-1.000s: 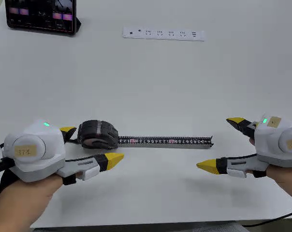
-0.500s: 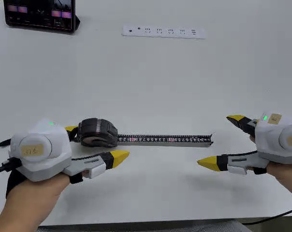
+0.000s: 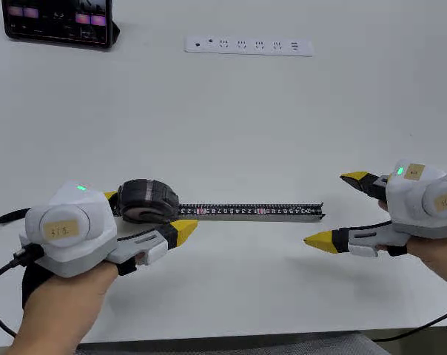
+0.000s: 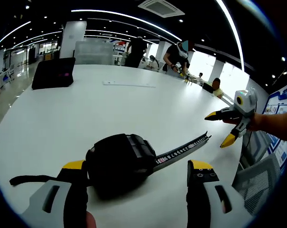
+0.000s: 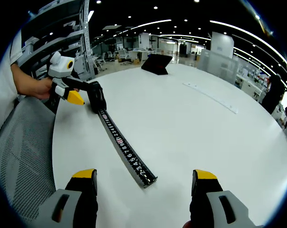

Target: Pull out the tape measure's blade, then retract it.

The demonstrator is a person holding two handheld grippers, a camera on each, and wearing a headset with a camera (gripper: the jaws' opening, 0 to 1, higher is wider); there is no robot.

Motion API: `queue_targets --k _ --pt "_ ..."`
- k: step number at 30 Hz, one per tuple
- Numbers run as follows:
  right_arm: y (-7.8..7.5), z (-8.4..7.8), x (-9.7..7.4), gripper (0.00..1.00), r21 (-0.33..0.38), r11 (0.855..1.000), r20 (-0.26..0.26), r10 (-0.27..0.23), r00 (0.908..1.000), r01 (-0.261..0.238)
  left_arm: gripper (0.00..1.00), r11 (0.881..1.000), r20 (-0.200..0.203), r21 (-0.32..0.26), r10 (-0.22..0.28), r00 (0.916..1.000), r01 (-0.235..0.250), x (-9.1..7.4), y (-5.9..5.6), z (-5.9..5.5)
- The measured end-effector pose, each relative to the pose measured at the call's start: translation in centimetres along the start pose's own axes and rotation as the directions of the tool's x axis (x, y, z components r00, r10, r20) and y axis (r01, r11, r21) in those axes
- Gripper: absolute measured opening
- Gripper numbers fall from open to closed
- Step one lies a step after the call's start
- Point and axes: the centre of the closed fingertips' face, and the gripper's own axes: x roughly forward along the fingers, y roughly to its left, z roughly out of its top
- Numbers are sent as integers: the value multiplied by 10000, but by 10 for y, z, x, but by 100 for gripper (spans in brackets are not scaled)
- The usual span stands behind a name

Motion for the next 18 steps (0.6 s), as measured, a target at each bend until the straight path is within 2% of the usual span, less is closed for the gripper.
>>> queue_targets --k 2,8,18 --pt "1 0 1 78 -130 9997 -94 224 9997 -225 84 9993 113 -337 146 9998 -142 1 0 2" --pt "-3 1 4 72 -573 9971 -379 483 9981 -504 80 9962 125 -509 713 9974 -706 3 4 3" --pt "-3 -5 7 54 -1258 9839 -1039 1138 9881 -1266 72 9855 43 -836 1485 9889 -1476 7 15 3"
